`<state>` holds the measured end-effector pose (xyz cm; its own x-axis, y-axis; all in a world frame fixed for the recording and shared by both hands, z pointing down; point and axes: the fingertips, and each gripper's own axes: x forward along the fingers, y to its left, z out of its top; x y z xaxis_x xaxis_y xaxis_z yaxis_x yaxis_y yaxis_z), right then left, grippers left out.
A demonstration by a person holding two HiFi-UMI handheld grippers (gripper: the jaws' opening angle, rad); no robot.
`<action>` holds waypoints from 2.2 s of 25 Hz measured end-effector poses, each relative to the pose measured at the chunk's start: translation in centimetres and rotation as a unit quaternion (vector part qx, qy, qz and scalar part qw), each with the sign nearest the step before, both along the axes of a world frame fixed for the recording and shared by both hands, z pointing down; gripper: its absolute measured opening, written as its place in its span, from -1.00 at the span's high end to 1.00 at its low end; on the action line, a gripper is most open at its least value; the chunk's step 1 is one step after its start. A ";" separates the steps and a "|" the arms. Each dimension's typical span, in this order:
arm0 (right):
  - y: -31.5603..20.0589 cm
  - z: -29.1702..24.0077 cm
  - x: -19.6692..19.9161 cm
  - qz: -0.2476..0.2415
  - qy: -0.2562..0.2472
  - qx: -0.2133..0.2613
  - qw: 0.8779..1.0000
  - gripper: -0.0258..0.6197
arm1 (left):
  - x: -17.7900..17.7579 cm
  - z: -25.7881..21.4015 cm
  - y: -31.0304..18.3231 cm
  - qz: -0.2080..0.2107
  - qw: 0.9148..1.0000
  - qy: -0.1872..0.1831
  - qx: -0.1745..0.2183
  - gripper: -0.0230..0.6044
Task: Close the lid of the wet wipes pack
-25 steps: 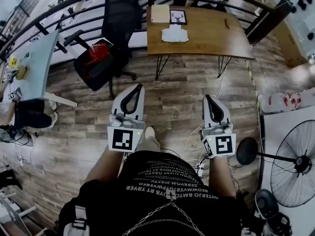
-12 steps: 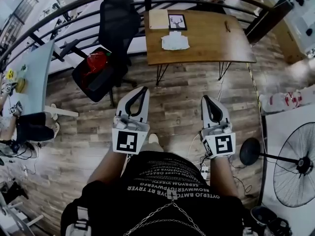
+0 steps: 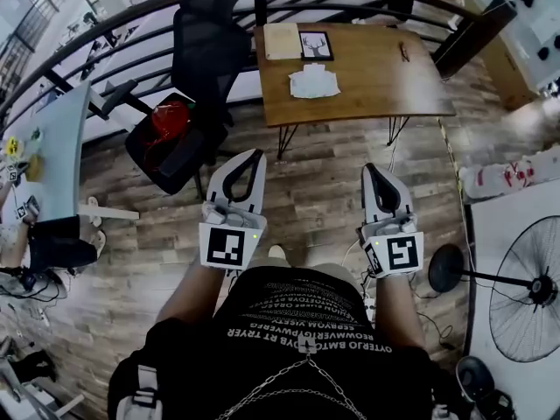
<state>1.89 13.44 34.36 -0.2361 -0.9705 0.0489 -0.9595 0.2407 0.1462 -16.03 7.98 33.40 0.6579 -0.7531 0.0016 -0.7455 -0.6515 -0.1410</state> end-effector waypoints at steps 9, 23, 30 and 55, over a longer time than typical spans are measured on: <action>0.6 1.2 1.5 0.020 -0.007 -0.017 1.000 0.87 | 1.0 1.0 -0.4 0.014 1.000 0.000 -0.010 0.84; -5.5 2.7 4.9 -0.014 -0.021 -0.019 0.999 0.87 | 4.2 2.2 -4.6 -0.015 1.000 -0.016 -0.019 0.84; -10.4 3.1 6.5 -0.039 -0.016 -0.031 0.999 0.87 | 6.1 2.4 -8.4 -0.031 0.999 -0.023 -0.017 0.84; -21.0 2.9 12.1 -0.061 -0.021 -0.041 0.997 0.87 | 12.9 3.0 -19.1 -0.038 0.998 -0.021 -0.042 0.84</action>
<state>13.97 -7.59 37.30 -0.3554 -0.9278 0.1134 -0.9274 0.3652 0.0815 -3.09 -11.08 36.42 0.5975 -0.7965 0.0927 -0.7873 -0.6047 -0.1203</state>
